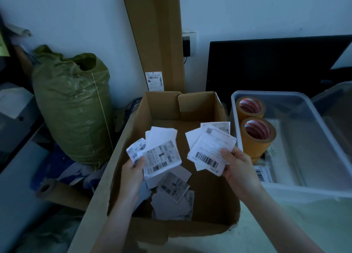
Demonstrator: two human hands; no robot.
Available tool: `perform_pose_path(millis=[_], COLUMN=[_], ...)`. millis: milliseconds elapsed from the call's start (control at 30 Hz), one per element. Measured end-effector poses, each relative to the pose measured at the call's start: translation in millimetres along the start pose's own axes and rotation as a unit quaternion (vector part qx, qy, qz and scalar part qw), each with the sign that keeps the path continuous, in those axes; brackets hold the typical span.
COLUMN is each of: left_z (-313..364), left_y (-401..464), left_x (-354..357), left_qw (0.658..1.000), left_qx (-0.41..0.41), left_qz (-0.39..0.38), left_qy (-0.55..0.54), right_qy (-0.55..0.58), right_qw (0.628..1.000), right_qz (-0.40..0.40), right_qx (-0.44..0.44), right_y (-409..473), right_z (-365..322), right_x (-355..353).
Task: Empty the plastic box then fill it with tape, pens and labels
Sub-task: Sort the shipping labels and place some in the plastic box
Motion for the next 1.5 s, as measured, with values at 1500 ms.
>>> perform_pose_path(millis=[1500], left_z=[35.8], left_y=[-57.9], left_x=[56.0], left_qw=[0.9], left_qx=[0.322], left_qz=[-0.271], left_qy=[0.109], right_qy=[-0.129], right_qw=[0.988], right_qz=[-0.055], right_qx=[-0.062], right_y=[-14.1], right_z=[2.2], right_x=[1.6])
Point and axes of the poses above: each hand's wrist, its own y-axis towards the middle knuckle, its own x-axis out of the palm, z = x × y, the point moved 6 cm from there along y, towards the middle knuckle, and after that the axes turned 15 degrees about z, right-handed, at the moved point
